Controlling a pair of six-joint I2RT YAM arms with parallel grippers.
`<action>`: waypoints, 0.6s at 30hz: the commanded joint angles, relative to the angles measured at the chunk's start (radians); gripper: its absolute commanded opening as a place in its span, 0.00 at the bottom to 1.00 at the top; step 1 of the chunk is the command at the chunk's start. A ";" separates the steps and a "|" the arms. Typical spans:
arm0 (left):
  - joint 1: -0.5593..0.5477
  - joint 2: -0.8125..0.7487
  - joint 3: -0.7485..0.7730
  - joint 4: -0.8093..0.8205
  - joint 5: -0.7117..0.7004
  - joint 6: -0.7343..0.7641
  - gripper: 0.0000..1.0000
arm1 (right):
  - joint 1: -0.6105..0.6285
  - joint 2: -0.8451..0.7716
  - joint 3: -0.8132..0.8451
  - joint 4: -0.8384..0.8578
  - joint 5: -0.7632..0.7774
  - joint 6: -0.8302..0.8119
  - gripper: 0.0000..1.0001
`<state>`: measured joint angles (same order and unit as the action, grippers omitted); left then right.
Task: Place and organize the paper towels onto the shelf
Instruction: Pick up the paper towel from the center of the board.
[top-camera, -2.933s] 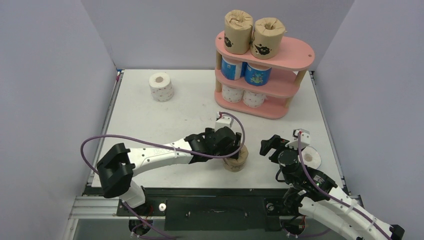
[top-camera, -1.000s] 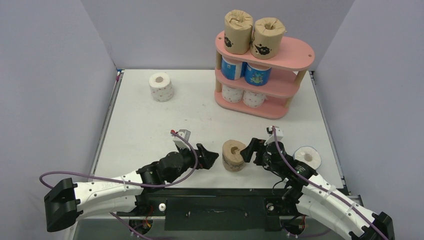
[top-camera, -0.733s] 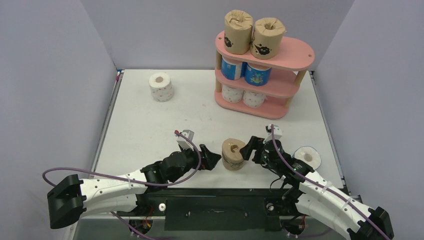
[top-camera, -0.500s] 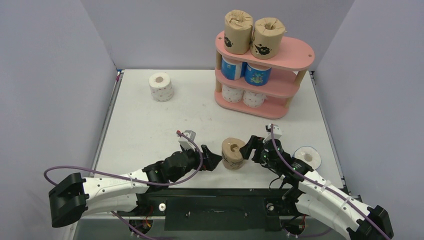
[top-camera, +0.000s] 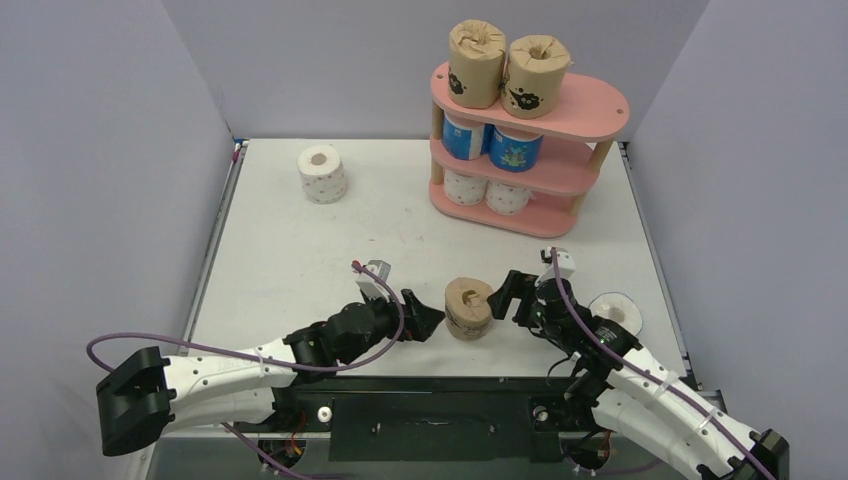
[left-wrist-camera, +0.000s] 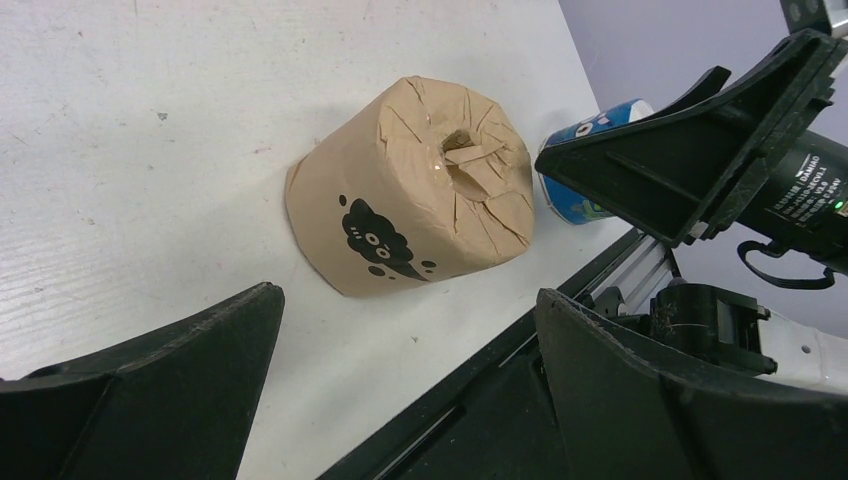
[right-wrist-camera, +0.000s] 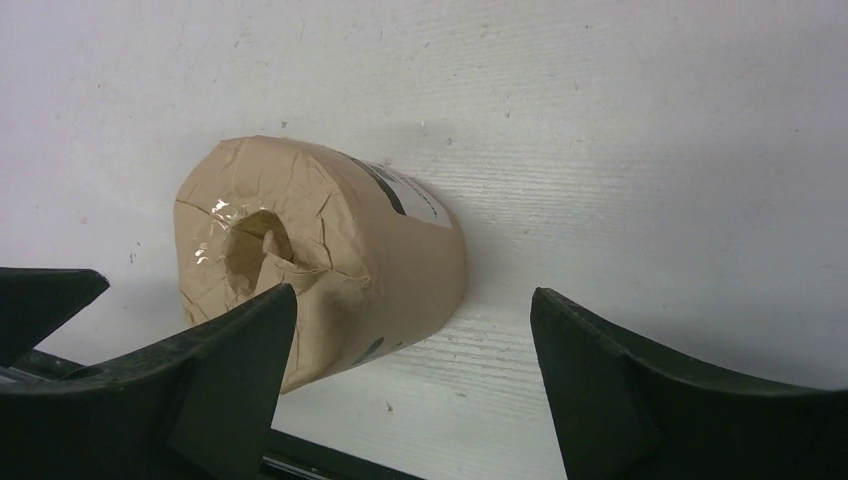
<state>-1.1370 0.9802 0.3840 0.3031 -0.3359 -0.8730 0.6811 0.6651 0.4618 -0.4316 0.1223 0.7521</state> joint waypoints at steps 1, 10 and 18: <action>0.000 -0.024 0.004 0.054 0.001 -0.004 0.97 | -0.005 -0.021 0.081 -0.058 0.052 -0.031 0.83; 0.000 -0.040 0.005 0.030 0.002 -0.007 0.97 | 0.001 0.047 0.109 -0.067 -0.002 -0.080 0.83; 0.000 -0.082 0.002 0.005 -0.015 0.002 0.97 | 0.043 0.102 0.119 -0.039 -0.010 -0.083 0.83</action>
<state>-1.1370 0.9325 0.3820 0.3004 -0.3367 -0.8795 0.6998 0.7506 0.5369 -0.4957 0.1207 0.6830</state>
